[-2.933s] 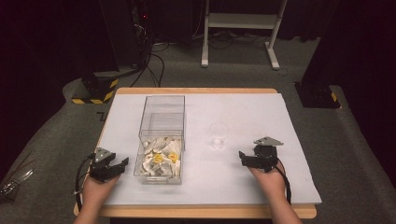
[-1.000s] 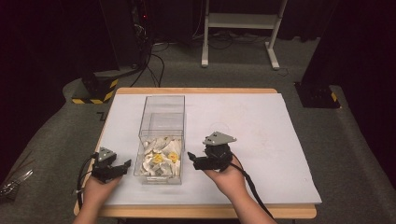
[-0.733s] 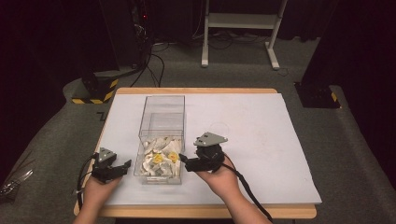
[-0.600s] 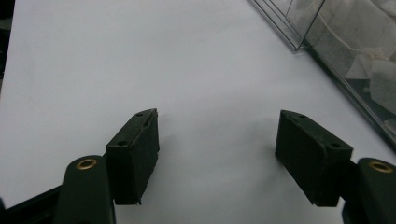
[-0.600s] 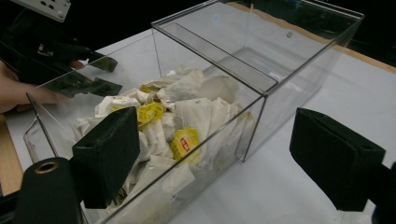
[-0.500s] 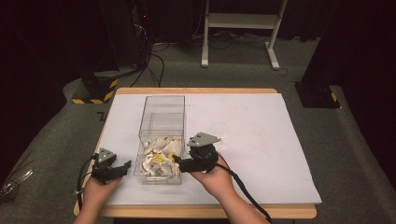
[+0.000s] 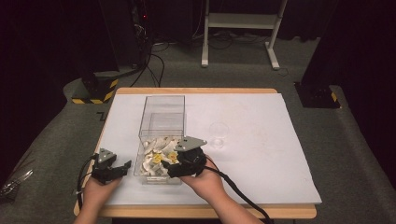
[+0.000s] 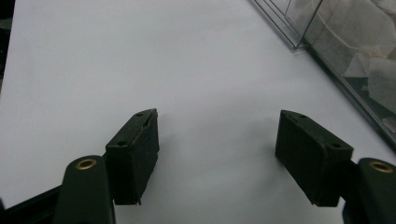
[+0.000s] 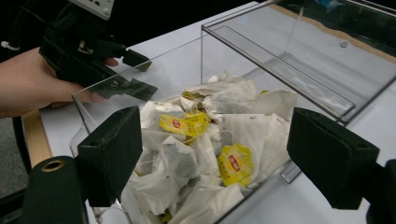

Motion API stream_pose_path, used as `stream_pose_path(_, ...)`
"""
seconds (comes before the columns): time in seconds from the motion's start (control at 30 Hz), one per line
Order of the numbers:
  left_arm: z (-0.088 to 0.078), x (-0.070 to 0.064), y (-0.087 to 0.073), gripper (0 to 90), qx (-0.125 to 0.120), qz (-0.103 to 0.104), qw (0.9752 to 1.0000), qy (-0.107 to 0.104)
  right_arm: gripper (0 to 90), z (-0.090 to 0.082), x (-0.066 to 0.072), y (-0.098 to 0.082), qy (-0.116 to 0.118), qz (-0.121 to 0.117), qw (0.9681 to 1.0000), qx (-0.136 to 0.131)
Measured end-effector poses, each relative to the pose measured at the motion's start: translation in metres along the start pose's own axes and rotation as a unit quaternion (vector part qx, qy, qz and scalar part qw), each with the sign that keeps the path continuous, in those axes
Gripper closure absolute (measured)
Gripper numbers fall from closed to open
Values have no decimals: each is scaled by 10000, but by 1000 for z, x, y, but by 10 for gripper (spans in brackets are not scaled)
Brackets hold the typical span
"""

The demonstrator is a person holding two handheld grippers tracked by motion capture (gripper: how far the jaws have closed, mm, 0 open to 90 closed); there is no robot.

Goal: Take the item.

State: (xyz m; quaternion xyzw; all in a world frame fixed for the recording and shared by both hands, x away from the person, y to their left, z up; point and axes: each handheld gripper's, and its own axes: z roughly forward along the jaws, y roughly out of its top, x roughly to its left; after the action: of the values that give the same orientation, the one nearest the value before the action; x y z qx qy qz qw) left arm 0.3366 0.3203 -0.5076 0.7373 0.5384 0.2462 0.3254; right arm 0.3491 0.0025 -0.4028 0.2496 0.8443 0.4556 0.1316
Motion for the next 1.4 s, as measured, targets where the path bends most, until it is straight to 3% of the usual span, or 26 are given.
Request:
stream_pose_path(0.37, 0, 0, 0, 302, -8, 20, 10000, -20, 203, 14, 11, -3, 119, -28, 9998, 132)
stream_pose_path(0.6, 0, 0, -1, 301, -26, 64, 10000, -18, 245, 20, 15, -6, 180, -34, 9992, 362)
stream_pose_path(0.87, 0, 0, 0, 299, -6, 64, 10000, -39, 431, 26, 11, -11, 227, 153, 9982, 541)
stream_pose_path(1.07, 0, 0, 0, 299, -5, 47, 10000, -46, 569, 27, 15, -14, 282, 68, 9971, 706)
stream_pose_path(1.4, 0, 0, 0, 299, -8, 51, 10000, -40, 719, 34, 16, -16, 250, -8, 9950, 972)
